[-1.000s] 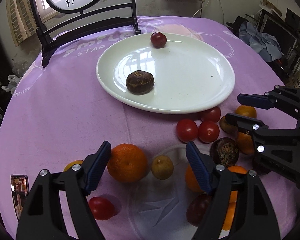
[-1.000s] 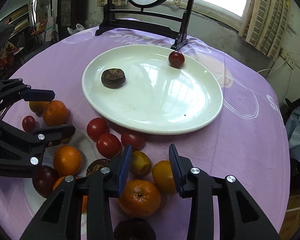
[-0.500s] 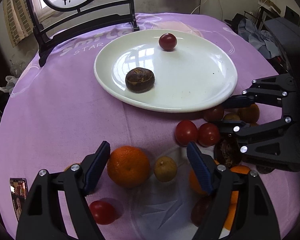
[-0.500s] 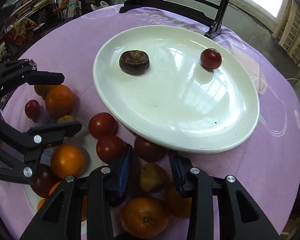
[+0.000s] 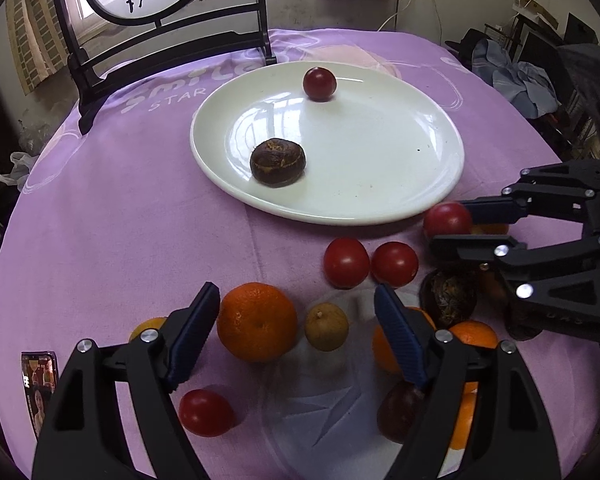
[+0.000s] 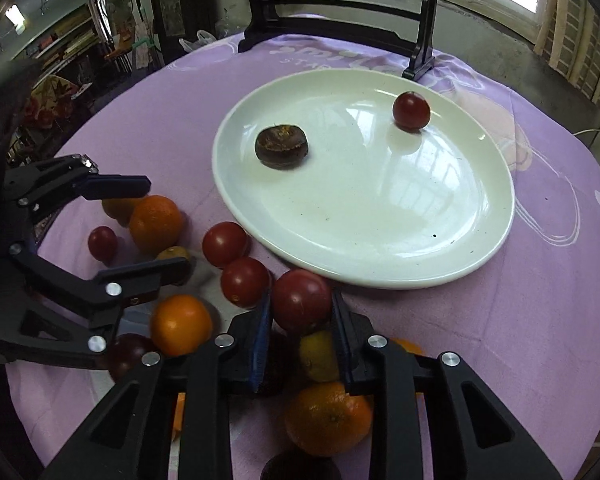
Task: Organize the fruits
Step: 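Reach the right tool to the fruit pile and grasp a red cherry tomato, then grasp a mandarin with the left tool while the right tool holds the tomato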
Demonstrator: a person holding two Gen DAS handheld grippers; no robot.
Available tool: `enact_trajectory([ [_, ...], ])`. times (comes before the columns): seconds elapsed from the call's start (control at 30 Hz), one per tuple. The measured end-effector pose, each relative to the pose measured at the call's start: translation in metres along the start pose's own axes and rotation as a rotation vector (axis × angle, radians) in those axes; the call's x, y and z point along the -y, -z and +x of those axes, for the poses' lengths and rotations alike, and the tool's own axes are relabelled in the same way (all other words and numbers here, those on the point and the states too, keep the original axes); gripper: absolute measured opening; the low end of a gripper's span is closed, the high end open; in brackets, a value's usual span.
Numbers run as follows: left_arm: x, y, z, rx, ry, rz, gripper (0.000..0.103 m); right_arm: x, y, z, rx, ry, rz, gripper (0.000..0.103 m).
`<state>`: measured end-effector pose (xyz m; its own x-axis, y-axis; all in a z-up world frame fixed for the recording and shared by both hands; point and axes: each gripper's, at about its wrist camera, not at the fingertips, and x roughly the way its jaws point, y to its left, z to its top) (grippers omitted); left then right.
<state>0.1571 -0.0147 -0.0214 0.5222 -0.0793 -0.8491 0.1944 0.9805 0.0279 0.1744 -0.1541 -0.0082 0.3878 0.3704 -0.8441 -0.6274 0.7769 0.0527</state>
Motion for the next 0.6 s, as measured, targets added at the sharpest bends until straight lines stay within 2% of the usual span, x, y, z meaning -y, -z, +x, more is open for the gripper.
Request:
enact_trajectory([
  [0.27,-0.005,0.011,-0.01,0.016,-0.008,0.017,0.078,-0.003,0.038,-0.049,0.132,-0.028,0.073,0.029],
  [0.6,-0.033,0.032,-0.018,0.018,-0.043,0.006,0.078,-0.013,0.067,-0.062,0.183,-0.038,0.109,0.029],
])
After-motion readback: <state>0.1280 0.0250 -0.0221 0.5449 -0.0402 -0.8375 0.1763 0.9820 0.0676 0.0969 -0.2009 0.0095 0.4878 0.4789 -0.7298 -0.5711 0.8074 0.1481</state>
